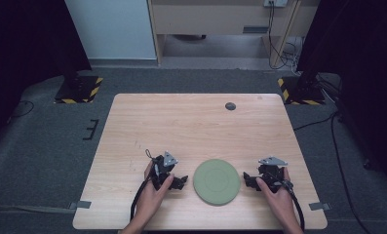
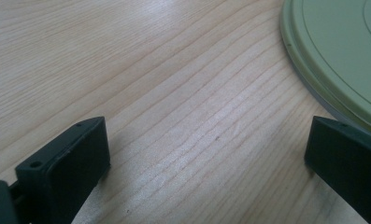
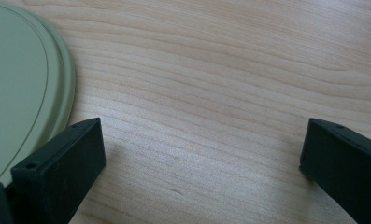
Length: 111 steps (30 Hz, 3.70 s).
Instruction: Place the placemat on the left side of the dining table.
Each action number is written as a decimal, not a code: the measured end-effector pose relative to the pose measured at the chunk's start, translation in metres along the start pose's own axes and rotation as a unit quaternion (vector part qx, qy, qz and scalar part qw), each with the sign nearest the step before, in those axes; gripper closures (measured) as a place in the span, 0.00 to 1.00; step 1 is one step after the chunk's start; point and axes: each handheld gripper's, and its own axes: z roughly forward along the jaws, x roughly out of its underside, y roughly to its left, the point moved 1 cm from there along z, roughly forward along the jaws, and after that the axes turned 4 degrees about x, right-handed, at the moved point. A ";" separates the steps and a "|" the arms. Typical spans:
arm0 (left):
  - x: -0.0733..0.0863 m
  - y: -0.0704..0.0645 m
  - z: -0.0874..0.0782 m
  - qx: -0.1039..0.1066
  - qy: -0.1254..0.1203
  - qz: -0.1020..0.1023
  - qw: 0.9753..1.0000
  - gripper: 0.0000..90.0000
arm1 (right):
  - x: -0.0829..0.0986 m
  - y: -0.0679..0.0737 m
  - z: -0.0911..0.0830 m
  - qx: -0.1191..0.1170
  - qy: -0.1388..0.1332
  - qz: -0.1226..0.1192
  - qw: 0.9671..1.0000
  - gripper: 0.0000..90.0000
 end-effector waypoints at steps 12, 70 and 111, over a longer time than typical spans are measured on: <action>-0.005 0.000 0.005 -0.005 -0.001 -0.007 1.000 0.00 | 0.001 0.000 -0.001 0.004 0.000 0.002 1.000 0.01; -0.001 -0.044 -0.007 0.050 -0.006 0.064 0.997 0.00 | 0.007 0.028 -0.022 -0.045 -0.022 -0.046 0.998 0.02; -0.018 -0.048 0.003 -0.008 -0.022 0.080 0.997 0.01 | 0.003 0.030 -0.020 -0.024 -0.035 -0.035 0.998 0.02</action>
